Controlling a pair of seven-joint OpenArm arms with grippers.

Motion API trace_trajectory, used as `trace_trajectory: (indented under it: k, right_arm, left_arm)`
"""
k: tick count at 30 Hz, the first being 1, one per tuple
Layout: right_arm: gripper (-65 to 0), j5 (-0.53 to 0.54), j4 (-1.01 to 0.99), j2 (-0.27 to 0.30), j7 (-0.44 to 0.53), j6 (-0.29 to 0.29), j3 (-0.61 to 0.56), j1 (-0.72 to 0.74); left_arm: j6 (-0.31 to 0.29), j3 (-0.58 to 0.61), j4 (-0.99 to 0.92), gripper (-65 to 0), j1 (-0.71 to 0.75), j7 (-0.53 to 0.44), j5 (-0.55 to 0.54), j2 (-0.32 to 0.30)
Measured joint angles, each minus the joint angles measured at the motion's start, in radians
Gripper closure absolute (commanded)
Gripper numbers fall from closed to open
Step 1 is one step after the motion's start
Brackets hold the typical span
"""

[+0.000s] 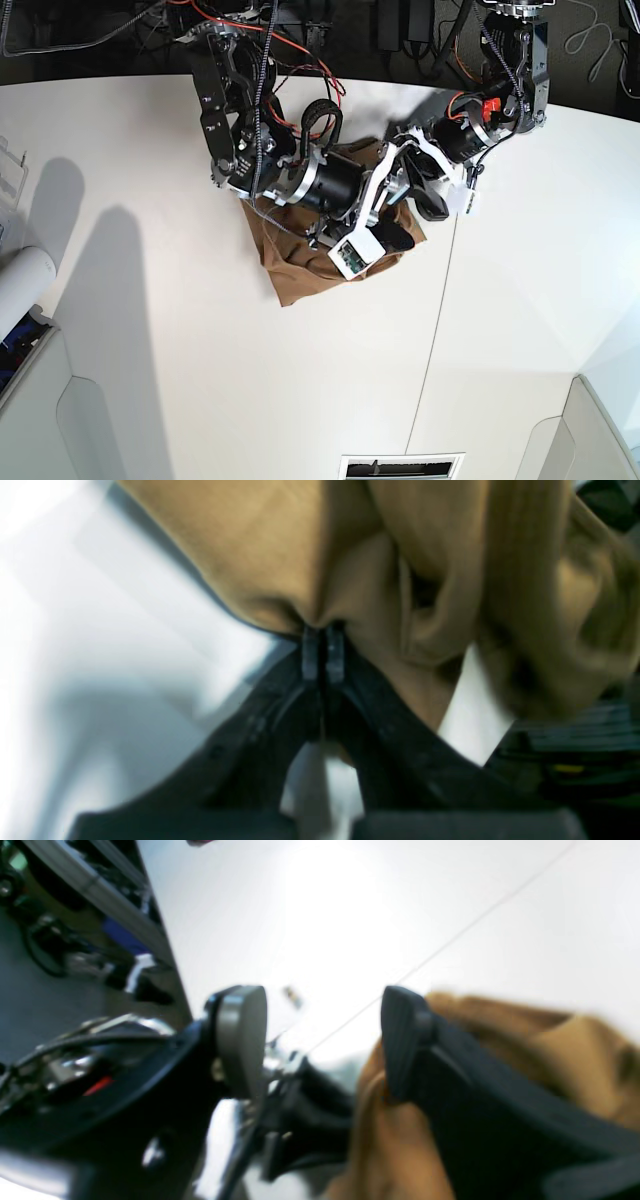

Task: Layout the t-shirt on the table in an organized manner, then fold the t-shirt properly
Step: 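Lift the shirt end with the right gripper and fold it toward the left gripper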

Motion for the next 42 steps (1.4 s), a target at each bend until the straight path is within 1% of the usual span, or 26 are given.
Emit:
trace_trajectory:
  k: [2,5,6,7,9,10,14,20,24,26,30,32,34,37,40,42]
  right_arm:
    - [-35.6,-0.008,0.0,0.0,0.0,0.0,-0.009,0.025]
    - [-35.0,-0.034,0.0,0.0,-0.009,0.0,-0.014,0.046]
    - [-31.0,-0.04,0.0,0.0,-0.016,0.0,-0.013,0.052]
    - [-24.3,-0.045,0.0,0.0,-0.034,0.0,-0.01,0.058]
    - [-7.4,-0.045,0.002,0.0,-0.043,-0.004,0.005,0.063]
    - [0.0,-0.043,0.004,0.0,-0.046,-0.004,0.017,0.062]
    - [0.0,-0.042,0.004,-0.001,-0.053,-0.004,0.103,0.059]
    - [0.0,0.036,0.005,-0.001,-0.055,-0.004,0.281,0.06]
    - [0.0,0.053,0.005,-0.001,-0.14,-0.005,0.362,0.059]
    - [0.0,0.058,0.005,0.0,-0.15,-0.005,0.377,0.05]
    - [0.0,0.058,0.003,0.013,-0.138,-0.004,0.368,0.0]
    - [0.0,0.055,-0.031,0.013,-0.102,-0.004,0.348,-0.01]
    - [0.0,0.055,-0.086,0.013,-0.039,-0.004,0.314,0.002]
    - [0.0,0.044,-0.188,0.013,0.042,-0.004,0.234,0.05]
    - [0.0,0.021,-0.313,0.009,0.061,-0.006,0.138,0.131]
    - [0.0,-0.006,-0.378,-0.012,0.065,-0.007,0.095,0.189]
  left_arm:
    - [0.0,-0.001,0.0,0.0,0.0,0.024,-0.051,-0.002]
    - [0.0,0.003,0.005,0.0,0.0,0.035,-0.055,0.0]
    - [0.0,0.003,0.007,0.0,0.0,0.045,-0.056,-0.003]
    - [0.0,0.003,0.01,0.0,0.0,0.051,-0.059,-0.01]
    - [0.0,0.003,0.016,0.0,0.006,0.055,-0.065,-0.029]
    - [0.001,0.003,0.018,0.0,0.008,0.059,-0.07,-0.043]
    - [0.0,0.003,0.02,0.0,0.013,0.074,-0.085,-0.066]
    - [0.0,0.003,0.021,0.0,0.014,0.08,-0.086,-0.066]
    - [0.0,0.003,0.021,0.0,0.014,0.08,-0.087,-0.066]
    - [0.0,0.003,0.021,0.0,0.014,0.08,-0.087,-0.066]
    - [0.001,0.003,0.037,0.0,0.019,0.095,-0.08,-0.066]
    - [0.004,0.003,0.06,0.0,0.023,0.103,-0.079,-0.066]
    - [0.004,0.003,0.089,0.0,0.024,0.102,-0.079,-0.066]
    - [0.004,0.003,0.101,0.0,0.019,0.102,-0.08,-0.066]
    - [0.004,0.003,0.1,0.0,0.022,0.103,-0.076,-0.066]
    - [0.004,0.003,0.1,0.0,0.021,0.103,-0.07,-0.066]
